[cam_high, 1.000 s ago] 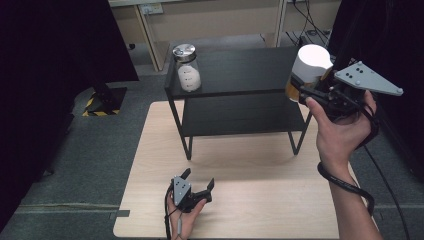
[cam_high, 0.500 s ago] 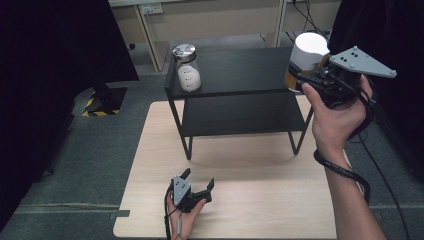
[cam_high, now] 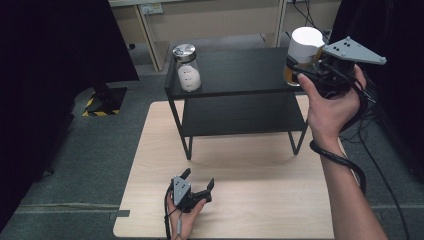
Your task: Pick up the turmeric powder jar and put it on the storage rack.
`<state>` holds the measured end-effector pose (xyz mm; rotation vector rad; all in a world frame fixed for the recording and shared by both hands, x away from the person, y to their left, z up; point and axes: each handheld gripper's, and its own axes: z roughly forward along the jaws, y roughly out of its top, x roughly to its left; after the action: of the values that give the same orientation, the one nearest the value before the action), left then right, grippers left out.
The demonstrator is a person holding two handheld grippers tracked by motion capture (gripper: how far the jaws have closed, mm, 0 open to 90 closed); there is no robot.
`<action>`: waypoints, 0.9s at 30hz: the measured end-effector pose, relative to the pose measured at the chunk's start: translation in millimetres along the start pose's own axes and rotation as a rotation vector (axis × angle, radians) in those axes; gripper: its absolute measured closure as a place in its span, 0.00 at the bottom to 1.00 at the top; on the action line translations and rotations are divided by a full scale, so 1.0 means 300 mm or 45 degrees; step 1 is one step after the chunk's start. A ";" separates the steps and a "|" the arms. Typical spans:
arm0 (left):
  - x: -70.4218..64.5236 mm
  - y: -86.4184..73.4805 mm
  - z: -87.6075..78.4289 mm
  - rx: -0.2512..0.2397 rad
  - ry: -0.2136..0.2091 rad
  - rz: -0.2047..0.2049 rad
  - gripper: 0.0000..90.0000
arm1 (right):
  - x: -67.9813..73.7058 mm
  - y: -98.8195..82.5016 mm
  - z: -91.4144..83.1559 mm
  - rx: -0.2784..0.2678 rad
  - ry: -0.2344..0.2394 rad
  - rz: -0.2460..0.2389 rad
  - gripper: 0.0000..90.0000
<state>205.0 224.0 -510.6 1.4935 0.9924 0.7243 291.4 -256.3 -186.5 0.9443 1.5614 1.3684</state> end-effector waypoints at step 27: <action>-0.001 0.000 0.000 0.000 -0.001 0.006 0.05 | -0.018 0.006 0.057 0.074 -0.032 0.017 0.34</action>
<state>204.9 223.9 -510.5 1.4966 0.9890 0.7268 309.4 -254.9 -185.1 1.0054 1.5861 1.3217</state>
